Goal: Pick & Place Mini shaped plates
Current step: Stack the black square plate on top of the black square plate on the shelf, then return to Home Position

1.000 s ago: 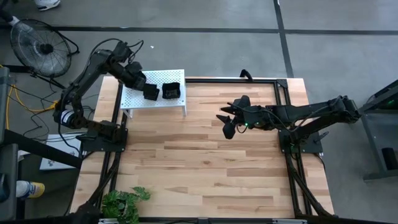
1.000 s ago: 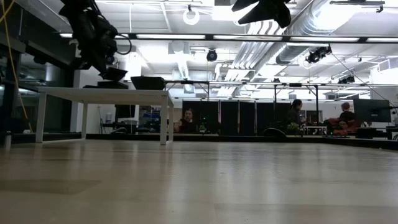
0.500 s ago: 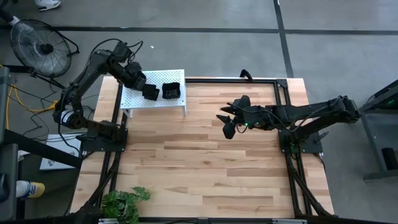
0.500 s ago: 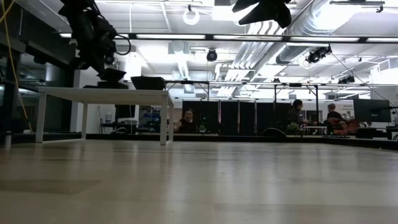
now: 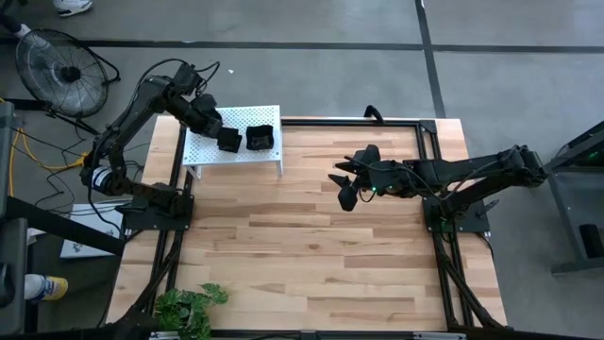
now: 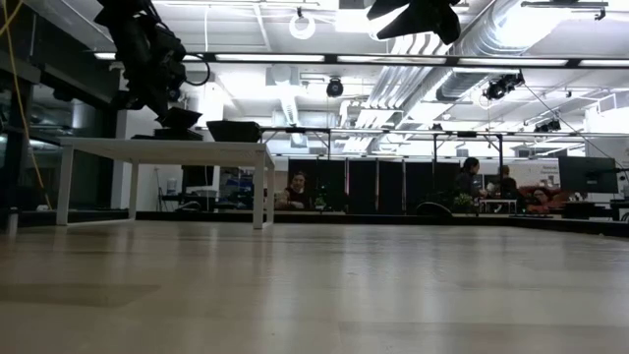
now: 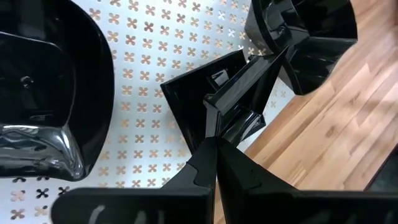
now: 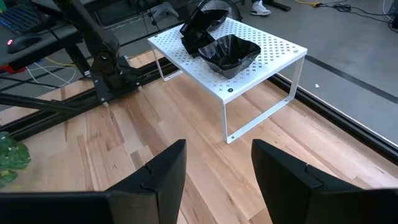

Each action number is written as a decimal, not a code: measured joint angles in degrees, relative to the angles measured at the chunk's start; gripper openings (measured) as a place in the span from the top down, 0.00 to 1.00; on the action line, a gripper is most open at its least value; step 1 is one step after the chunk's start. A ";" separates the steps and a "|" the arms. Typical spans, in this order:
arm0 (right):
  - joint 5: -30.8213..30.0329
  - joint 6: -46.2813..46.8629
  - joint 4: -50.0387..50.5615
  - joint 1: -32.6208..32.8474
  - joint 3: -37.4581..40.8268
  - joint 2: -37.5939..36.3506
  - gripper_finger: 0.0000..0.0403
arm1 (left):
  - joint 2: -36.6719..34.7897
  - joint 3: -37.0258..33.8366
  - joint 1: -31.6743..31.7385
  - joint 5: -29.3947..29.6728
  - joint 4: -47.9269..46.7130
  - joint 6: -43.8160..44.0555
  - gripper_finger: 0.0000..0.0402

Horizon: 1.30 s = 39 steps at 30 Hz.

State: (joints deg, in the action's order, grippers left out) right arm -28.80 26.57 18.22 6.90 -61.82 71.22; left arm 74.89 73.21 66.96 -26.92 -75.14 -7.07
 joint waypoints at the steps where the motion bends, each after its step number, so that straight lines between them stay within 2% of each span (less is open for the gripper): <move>1: 0.00 0.00 0.00 0.00 0.00 0.00 0.56 | 0.00 0.00 0.00 -0.20 0.02 -0.18 1.00; 13: 0.02 0.00 0.02 0.00 0.00 0.00 0.56 | 0.00 0.00 -0.15 -1.58 0.01 -1.65 1.00; 19: 0.02 0.00 0.02 0.00 0.00 0.00 0.56 | 0.00 -0.04 -2.34 1.20 -0.25 -1.69 0.99; 31: 0.24 0.00 0.15 0.00 0.00 0.00 0.56 | 0.28 -0.07 -2.51 3.52 0.13 -0.20 0.83; 39: 0.28 0.28 0.99 0.00 0.00 -0.01 0.56 | 0.28 -0.07 -2.51 4.88 0.79 -0.28 0.81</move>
State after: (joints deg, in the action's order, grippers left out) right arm -28.52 26.85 19.21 6.90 -61.82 71.21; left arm 75.18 73.14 64.45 -22.04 -74.36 -7.35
